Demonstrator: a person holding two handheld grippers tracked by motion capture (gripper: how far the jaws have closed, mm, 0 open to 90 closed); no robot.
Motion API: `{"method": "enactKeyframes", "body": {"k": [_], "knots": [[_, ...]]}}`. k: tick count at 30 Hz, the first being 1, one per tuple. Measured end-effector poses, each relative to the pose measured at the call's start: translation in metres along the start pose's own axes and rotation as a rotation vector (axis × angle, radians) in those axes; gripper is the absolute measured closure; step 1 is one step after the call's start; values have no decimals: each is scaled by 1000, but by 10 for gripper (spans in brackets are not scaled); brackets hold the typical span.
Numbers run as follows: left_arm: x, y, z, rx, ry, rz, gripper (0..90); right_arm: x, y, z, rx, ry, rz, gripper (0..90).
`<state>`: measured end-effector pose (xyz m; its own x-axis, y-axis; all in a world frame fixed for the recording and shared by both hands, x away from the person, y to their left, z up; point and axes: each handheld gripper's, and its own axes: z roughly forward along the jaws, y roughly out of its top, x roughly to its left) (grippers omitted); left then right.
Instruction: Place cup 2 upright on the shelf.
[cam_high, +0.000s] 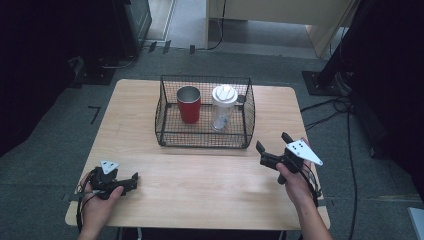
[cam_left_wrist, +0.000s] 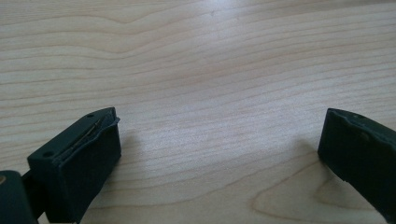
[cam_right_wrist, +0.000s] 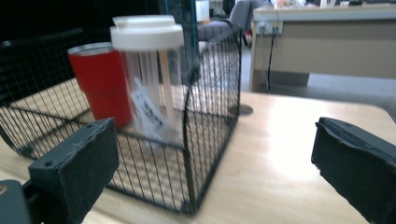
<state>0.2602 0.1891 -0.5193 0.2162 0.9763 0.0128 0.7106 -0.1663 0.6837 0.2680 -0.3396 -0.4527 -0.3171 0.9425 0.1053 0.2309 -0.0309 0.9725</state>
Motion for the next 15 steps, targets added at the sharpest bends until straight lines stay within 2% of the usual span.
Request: {"method": "enactKeyframes", "body": {"k": [6, 15], "knots": [[0, 0, 0, 0, 0, 0, 0, -15, -20, -11, 48, -35, 5, 9], [0, 0, 0, 1, 0, 0, 0, -36, -48, -29, 152, -97, 22, 9]]}}
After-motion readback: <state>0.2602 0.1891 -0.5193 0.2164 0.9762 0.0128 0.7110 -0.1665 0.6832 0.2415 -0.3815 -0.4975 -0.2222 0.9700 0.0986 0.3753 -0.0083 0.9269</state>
